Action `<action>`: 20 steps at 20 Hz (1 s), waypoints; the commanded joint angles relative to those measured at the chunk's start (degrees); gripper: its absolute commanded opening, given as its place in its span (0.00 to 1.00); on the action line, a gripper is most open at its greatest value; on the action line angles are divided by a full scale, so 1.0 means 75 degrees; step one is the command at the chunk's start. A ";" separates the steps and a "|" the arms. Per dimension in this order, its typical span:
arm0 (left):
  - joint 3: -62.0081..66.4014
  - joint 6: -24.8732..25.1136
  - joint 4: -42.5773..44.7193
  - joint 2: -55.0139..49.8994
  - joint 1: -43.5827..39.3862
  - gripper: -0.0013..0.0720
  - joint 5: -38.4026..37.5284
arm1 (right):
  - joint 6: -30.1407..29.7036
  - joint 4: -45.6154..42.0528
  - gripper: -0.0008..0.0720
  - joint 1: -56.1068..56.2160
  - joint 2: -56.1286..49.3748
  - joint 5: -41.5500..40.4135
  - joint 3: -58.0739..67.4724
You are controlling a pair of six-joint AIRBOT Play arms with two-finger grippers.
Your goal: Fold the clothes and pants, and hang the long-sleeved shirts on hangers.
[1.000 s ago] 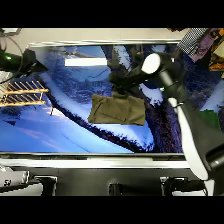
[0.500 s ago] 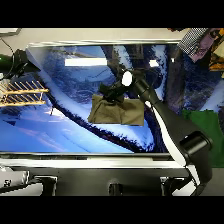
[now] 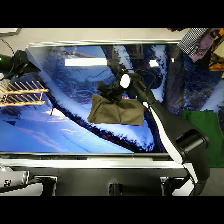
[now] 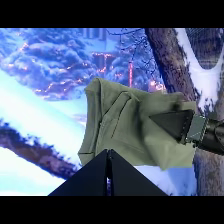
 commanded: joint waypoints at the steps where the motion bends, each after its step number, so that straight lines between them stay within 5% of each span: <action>1: 0.0003 0.0000 0.0003 -0.0006 0.0003 0.04 0.0003 | -0.0242 0.0452 0.40 0.0009 -0.0047 -0.0003 0.0006; 3: 0.0003 0.0000 0.0003 -0.0009 0.0003 0.04 0.0023 | -0.0793 0.1195 0.60 0.0006 -0.0029 0.0055 0.0006; 5: 0.0003 -0.0003 0.0000 -0.0006 0.0003 0.04 0.0023 | -0.1035 0.1556 0.68 -0.0012 0.0119 0.0085 0.0006; 9: 0.0003 0.0000 0.0000 -0.0006 0.0006 0.04 0.0023 | -0.1364 0.1527 0.69 -0.0752 0.0839 0.0580 0.0006; 11: 0.0003 0.0003 0.0000 -0.0006 0.0003 0.04 0.0023 | -0.1749 0.1524 0.77 -0.1629 0.1244 0.1352 0.0006; 16: 0.0003 0.0003 0.0003 -0.0006 0.0006 0.04 0.0026 | -0.3185 0.1524 0.79 -0.4304 0.1626 0.3357 -0.0087; 20: 0.0003 0.0149 0.0003 -0.0006 0.0006 0.04 0.0026 | -0.4086 0.1821 0.78 -0.5496 0.1556 0.3144 -0.1343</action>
